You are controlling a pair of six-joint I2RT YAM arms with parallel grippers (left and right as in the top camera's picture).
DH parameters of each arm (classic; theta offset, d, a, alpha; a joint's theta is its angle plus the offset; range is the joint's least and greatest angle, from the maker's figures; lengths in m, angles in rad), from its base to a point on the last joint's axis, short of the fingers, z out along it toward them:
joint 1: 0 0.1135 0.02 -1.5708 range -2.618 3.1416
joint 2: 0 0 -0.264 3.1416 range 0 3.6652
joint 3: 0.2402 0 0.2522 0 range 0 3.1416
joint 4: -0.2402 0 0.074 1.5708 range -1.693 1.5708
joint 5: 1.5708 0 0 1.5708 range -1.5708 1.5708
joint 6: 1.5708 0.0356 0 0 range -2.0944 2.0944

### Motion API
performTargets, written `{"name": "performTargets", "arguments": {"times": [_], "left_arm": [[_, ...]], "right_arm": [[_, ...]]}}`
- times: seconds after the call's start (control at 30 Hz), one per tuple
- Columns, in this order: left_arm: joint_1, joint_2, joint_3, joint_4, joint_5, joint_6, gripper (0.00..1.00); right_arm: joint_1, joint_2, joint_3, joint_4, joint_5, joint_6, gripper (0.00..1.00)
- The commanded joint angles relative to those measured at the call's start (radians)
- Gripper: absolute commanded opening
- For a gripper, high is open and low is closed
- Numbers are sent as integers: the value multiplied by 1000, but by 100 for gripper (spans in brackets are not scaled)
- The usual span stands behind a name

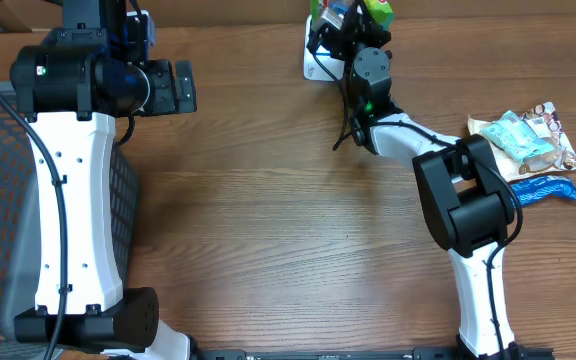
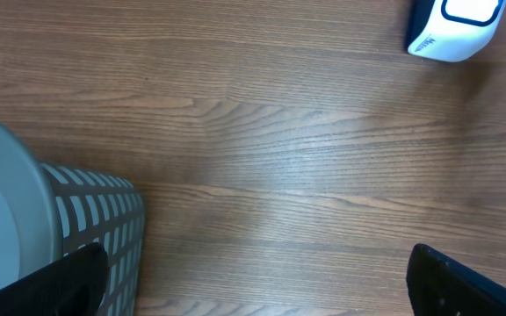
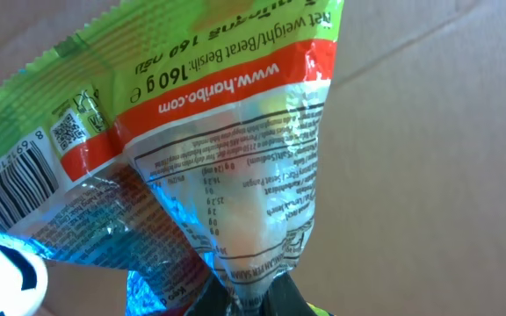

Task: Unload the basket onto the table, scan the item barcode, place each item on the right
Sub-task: 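Hold the candy packet barcode in front of the white scanner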

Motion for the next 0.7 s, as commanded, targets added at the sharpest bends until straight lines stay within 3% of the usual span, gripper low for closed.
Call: {"name": "performTargets", "arguments": {"times": [0.0, 0.67], "left_arm": [[5, -5, 16, 4, -10, 19, 99], [5, -5, 16, 4, -10, 19, 99]], "right_arm": [[-26, 46, 65, 18, -32, 0, 4], [-31, 175, 198, 40, -47, 23, 4]]}}
